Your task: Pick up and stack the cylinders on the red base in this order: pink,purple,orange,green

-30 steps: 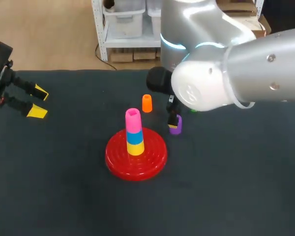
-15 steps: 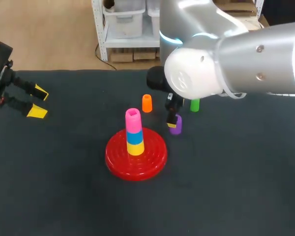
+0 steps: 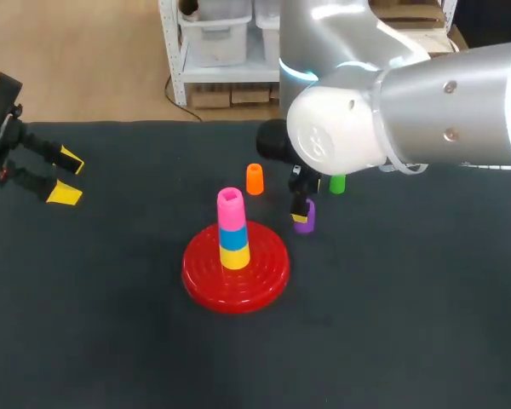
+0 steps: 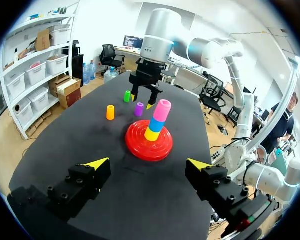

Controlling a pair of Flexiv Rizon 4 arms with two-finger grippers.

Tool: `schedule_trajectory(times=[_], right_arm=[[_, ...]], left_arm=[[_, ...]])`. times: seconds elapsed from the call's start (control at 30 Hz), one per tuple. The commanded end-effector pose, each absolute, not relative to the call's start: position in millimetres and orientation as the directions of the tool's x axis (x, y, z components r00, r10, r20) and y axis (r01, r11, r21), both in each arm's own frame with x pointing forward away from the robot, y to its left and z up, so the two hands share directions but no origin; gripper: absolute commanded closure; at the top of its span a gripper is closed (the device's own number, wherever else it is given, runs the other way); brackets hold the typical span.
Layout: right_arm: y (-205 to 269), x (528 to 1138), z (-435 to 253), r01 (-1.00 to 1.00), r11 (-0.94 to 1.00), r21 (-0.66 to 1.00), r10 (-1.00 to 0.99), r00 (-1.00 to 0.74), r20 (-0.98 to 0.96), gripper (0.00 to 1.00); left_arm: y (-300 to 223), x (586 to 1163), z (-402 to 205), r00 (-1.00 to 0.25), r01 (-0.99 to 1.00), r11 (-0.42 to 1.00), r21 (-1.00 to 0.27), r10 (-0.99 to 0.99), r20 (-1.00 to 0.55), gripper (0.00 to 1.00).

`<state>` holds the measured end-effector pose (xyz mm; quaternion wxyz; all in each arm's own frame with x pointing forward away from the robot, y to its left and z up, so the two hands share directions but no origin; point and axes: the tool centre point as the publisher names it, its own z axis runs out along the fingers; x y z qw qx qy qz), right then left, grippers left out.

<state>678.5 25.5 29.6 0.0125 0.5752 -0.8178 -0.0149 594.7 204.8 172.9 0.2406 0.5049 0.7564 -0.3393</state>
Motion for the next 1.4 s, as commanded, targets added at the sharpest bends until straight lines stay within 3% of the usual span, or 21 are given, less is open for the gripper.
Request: schedule_trajectory(times=[0.03, 0.1, 0.77, 0.8, 0.83, 0.87, 0.9, 1.4], right_arm=[[24, 676, 28, -0.939, 0.342, 0.036, -0.94, -0.342, -0.002, 0.71], [24, 675, 27, -0.938, 0.343, 0.037, -0.939, -0.344, -0.005, 1.0], [17, 693, 64, -0.952, 0.303, -0.036, -0.953, -0.303, 0.004, 1.0], [16, 694, 63, -0.951, 0.309, -0.028, -0.951, -0.309, -0.002, 0.94], [16, 694, 63, -0.949, 0.313, -0.023, -0.95, -0.313, -0.013, 0.68], [16, 693, 63, -0.948, 0.318, -0.019, -0.948, -0.317, -0.021, 0.14], [16, 693, 63, -0.948, 0.317, -0.012, -0.948, -0.317, -0.023, 0.0], [19, 682, 66, -0.952, 0.305, -0.009, -0.951, -0.304, -0.058, 0.0]], left_arm=[[205, 596, 172, -0.374, 0.927, 0.257, -0.273, 0.602, -0.705, 0.0], [205, 596, 172, -0.374, 0.927, 0.257, -0.273, 0.602, -0.705, 0.0], [205, 596, 172, -0.374, 0.927, 0.257, -0.273, 0.602, -0.705, 0.0], [205, 596, 172, -0.374, 0.927, 0.257, -0.273, 0.602, -0.705, 0.0], [205, 596, 172, -0.374, 0.927, 0.257, -0.273, 0.602, -0.705, 0.0], [205, 596, 172, -0.374, 0.927, 0.257, -0.273, 0.602, -0.705, 0.0], [205, 596, 172, -0.374, 0.927, 0.257, -0.273, 0.602, -0.705, 0.0], [205, 596, 172, -0.374, 0.927, 0.257, -0.273, 0.602, -0.705, 0.0]])
